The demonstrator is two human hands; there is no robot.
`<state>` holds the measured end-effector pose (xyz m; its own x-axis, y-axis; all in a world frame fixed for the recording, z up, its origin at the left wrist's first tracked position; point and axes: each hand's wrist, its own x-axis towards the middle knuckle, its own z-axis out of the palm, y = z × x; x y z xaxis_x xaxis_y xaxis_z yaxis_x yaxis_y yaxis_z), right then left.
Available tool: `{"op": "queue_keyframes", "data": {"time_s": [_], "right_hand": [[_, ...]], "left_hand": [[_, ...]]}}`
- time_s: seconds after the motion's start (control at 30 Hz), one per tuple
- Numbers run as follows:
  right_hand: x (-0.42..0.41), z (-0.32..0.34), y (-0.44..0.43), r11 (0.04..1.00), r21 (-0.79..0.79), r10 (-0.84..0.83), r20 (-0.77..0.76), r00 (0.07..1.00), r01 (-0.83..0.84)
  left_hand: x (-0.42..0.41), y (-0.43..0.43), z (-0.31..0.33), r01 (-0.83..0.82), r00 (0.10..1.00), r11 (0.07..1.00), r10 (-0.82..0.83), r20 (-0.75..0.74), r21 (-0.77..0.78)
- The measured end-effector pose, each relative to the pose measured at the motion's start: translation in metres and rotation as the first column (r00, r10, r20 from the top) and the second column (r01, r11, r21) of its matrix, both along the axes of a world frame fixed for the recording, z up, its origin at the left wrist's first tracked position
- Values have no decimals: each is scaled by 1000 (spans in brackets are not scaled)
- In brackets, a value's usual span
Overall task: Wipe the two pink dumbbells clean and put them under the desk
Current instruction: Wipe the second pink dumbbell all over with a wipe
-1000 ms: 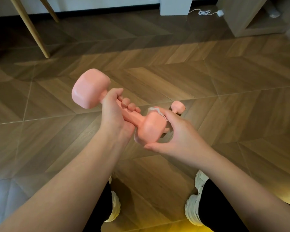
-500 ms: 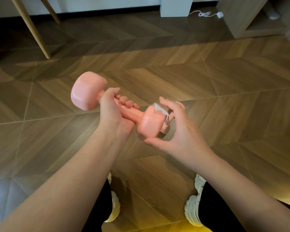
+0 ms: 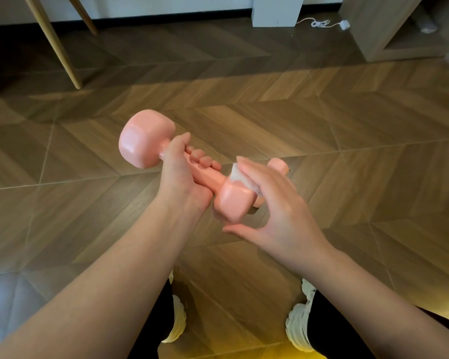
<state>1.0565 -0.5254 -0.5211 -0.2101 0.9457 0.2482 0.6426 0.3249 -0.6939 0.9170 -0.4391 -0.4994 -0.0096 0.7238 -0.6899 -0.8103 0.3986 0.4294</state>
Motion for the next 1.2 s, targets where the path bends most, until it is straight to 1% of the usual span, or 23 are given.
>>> {"op": "queue_keyframes", "data": {"time_s": [0.07, 0.13, 0.2, 0.23, 0.3, 0.37, 0.4, 0.47, 0.53, 0.6, 0.63, 0.7, 0.73, 0.8, 0.83, 0.87, 0.9, 1.0, 1.03, 1.1, 1.17, 1.2], "right_hand": [[1, -1, 1, 995, 95, -9, 78, 997, 1], [2, -4, 2, 997, 77, 2, 178, 984, -16], [1, -7, 3, 1000, 24, -1, 204, 979, -4], [1, -7, 3, 1000, 6, -10, 171, 985, 9], [0, -3, 3, 998, -50, -34, 43, 998, 36], [2, 1, 4, 979, -191, -104, -139, 985, 76], [4, 3, 5, 954, -291, -143, -238, 961, 70], [6, 6, 8, 892, -452, -194, -400, 896, -9], [7, 4, 9, 850, -519, -220, -511, 831, -94], [5, 3, 9, 827, -546, -255, -572, 779, -131], [4, 3, 8, 833, -537, -252, -582, 773, -132], [2, 7, 5, 869, -486, -221, -550, 805, -93], [2, 9, 3, 895, -442, -202, -520, 830, -59], [0, 14, 1, 954, -299, -146, -450, 881, 5], [0, 15, 0, 974, -227, -116, -416, 902, 20], [0, 15, 0, 979, -202, -94, -399, 912, 13], [1, 14, 1, 971, -239, -90, -401, 912, -10], [4, 12, 8, 888, -451, -127, -428, 895, -90], [4, 11, 9, 875, -473, -133, -438, 889, -102], [4, 13, 8, 892, -444, -140, -453, 880, -87], [2, 18, 4, 937, -346, -124, -438, 891, -40], [3, 19, 2, 962, -273, -106, -412, 905, -12]], "left_hand": [[0, 1, 0, -27, 1000, 1000, 27, -2, -1], [-1, 2, -1, -35, 999, 999, 35, -2, -13], [-1, 2, -3, -30, 1000, 999, 30, 9, -25], [-1, 1, -4, -19, 1000, 1000, 19, 12, -24], [0, 0, -4, 14, 1000, 1000, -14, 9, -1], [2, -1, -3, 58, 998, 997, -58, 4, 52], [3, -1, -2, 78, 997, 993, -79, 9, 88], [3, -2, 0, 96, 995, 983, -98, 4, 158], [3, -2, 2, 86, 996, 976, -85, -11, 202], [3, -2, 6, 92, 996, 970, -91, -15, 227], [3, -1, 8, 101, 995, 968, -101, -13, 229], [2, 0, 10, 111, 994, 970, -113, -7, 218], [1, 1, 11, 107, 994, 972, -108, -5, 211], [-2, 2, 11, 89, 996, 974, -90, -5, 207], [-3, 2, 11, 83, 996, 974, -84, -2, 210], [-4, 2, 11, 79, 997, 973, -82, 2, 215], [-5, 1, 11, 78, 997, 972, -82, 6, 222], [-6, 1, 14, 90, 996, 961, -91, -5, 262], [-6, 1, 15, 97, 995, 957, -97, -13, 275], [-6, 1, 16, 107, 994, 951, -109, -12, 291], [-6, 2, 18, 114, 993, 951, -120, 5, 288], [-6, 3, 17, 114, 992, 952, -123, 13, 283]]}}
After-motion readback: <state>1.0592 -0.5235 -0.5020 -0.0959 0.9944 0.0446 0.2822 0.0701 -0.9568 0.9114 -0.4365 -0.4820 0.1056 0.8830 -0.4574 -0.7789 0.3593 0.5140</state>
